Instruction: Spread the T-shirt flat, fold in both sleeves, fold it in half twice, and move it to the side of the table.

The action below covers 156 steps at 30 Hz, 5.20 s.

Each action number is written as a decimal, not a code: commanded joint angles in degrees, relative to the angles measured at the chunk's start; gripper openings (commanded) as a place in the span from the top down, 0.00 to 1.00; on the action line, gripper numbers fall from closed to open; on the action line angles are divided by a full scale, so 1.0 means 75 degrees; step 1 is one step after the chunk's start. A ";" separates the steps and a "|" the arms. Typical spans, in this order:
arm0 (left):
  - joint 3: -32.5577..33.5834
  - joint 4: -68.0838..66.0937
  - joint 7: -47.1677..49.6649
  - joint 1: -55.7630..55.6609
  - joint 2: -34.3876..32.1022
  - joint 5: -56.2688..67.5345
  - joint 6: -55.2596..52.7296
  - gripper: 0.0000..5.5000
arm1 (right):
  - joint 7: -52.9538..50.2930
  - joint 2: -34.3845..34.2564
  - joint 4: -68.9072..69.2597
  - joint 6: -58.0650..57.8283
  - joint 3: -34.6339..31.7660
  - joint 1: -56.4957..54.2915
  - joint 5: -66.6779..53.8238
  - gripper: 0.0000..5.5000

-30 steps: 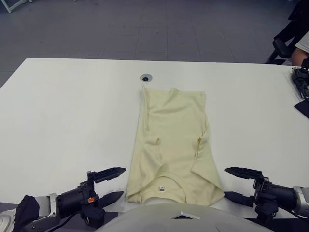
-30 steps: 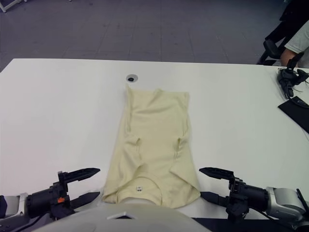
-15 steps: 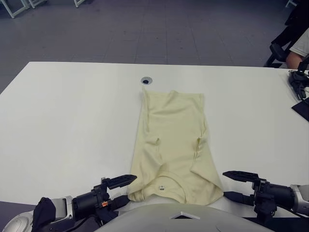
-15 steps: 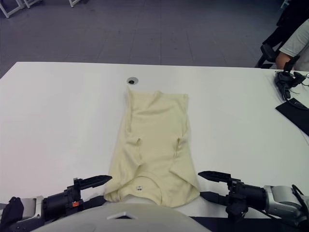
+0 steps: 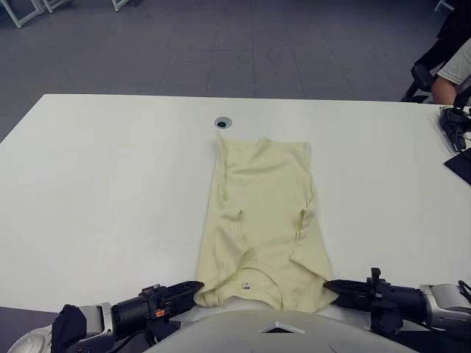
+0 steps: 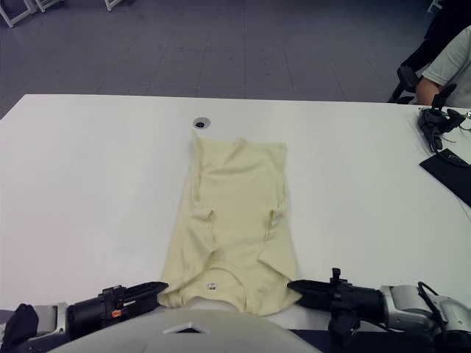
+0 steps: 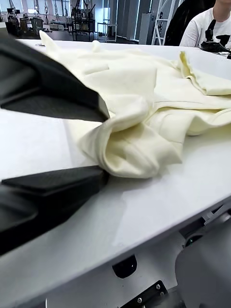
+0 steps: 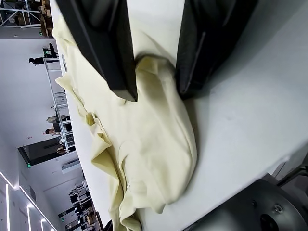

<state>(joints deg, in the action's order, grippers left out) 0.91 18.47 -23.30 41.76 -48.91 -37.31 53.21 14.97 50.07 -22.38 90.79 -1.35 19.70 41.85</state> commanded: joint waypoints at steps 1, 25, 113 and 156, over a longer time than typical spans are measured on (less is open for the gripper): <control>0.0040 -0.0260 -0.0012 -0.0094 -0.0217 0.0120 -0.0006 0.85 | 0.0221 0.0088 0.0228 -0.0599 0.0210 0.0359 0.0217 0.88; -0.0116 -0.0531 0.0385 -0.0020 -0.0145 -0.0034 -0.0001 1.00 | -0.0870 0.0232 -0.0308 -0.0601 -0.0342 0.0272 0.0690 0.47; 0.4430 0.2907 -0.4155 -0.3558 -0.2103 1.7063 -1.4493 1.00 | 0.6734 0.3080 0.5550 -1.6258 0.2306 -0.3612 -1.6683 1.00; 0.1889 -0.0111 -0.3860 -0.4506 -0.0616 1.1459 -1.3714 1.00 | 0.7406 -0.2068 -0.0578 -1.5323 0.1721 -0.6390 -0.8414 1.00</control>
<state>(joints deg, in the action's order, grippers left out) 16.00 18.02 -52.92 8.52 -54.55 49.92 -50.00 71.04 34.57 -26.72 -24.38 12.60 -28.39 -22.07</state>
